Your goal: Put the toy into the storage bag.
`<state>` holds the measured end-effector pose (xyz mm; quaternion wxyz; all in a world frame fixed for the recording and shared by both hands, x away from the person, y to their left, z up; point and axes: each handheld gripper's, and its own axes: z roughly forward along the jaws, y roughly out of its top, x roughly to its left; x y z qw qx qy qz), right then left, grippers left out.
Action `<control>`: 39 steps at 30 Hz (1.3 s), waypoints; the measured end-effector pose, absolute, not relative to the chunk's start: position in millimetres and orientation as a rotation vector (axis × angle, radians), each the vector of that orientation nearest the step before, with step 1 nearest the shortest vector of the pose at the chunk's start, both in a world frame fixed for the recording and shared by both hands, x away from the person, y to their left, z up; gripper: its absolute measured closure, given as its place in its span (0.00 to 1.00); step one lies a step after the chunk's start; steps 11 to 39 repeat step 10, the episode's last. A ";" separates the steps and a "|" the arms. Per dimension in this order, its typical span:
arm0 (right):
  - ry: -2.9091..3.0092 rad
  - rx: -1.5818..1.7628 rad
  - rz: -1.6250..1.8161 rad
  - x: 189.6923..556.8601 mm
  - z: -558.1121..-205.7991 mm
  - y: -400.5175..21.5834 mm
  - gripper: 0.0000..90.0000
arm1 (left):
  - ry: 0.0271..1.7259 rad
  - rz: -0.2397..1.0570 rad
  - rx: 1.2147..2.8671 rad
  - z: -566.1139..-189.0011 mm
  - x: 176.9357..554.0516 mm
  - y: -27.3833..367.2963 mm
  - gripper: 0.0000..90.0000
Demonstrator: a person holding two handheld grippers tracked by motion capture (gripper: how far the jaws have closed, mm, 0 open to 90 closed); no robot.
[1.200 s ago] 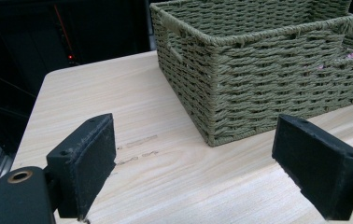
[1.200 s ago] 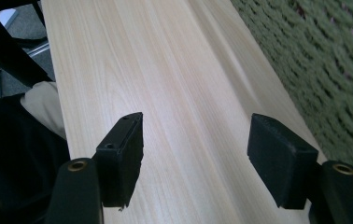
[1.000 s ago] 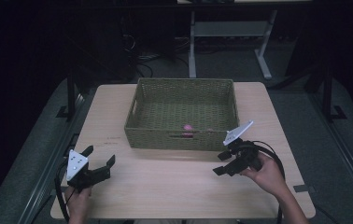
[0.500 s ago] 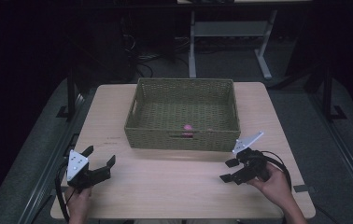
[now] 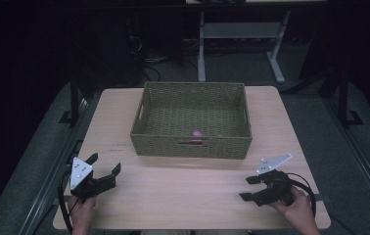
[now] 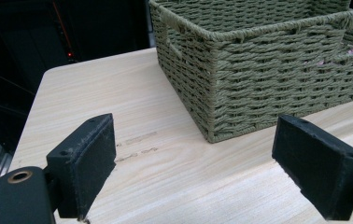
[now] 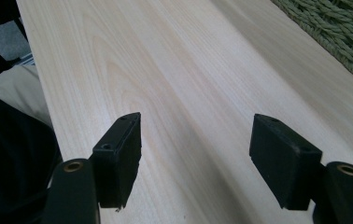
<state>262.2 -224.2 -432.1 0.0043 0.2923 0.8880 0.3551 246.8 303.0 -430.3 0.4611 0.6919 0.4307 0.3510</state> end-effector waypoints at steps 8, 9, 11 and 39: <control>2.721 0.925 1.126 242.0 -442.5 -228.5 0.34 | 1.049 0.866 1.715 -430.3 245.9 299.3 0.14; 2.712 0.924 1.136 239.9 -444.1 -229.1 0.34 | 1.044 0.865 1.720 -430.3 246.0 298.2 0.14; 2.704 0.930 1.135 238.0 -445.4 -229.8 0.34 | 1.040 0.864 1.724 -430.3 246.2 297.6 0.14; 2.704 0.930 1.135 238.0 -445.4 -229.8 0.34 | 1.040 0.864 1.724 -430.3 246.2 297.6 0.14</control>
